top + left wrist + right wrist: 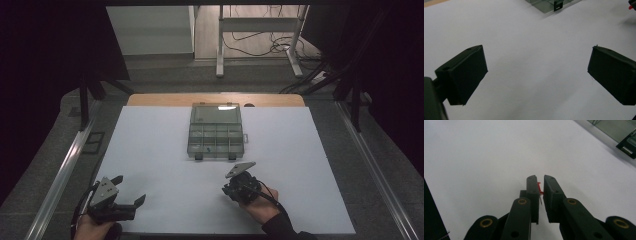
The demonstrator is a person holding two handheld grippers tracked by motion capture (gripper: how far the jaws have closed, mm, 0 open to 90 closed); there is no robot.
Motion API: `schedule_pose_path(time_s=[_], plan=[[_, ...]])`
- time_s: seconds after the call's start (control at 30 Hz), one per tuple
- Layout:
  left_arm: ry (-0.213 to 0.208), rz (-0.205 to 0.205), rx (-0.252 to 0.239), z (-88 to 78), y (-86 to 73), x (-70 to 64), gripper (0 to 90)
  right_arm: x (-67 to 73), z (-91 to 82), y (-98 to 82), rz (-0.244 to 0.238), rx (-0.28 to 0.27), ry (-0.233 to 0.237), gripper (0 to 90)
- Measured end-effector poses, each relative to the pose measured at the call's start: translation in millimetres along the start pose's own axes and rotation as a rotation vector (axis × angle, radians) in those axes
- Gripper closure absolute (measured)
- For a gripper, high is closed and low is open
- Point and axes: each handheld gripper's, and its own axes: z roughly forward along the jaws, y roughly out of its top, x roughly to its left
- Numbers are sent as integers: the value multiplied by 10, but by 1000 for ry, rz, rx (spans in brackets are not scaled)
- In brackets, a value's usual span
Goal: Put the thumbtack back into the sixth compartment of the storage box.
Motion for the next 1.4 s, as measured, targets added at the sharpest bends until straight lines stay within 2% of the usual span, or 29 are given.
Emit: schedule_pose_path(time_s=[0.73, 1.4], plan=[[0, 4, 3, 5, 2, -3, 31, -184, -30, 160, 40, -85, -11, 829], [-3, 3, 2, 7, 4, 3, 30, -347, 51, 385, 48, -115, -30, 828]])
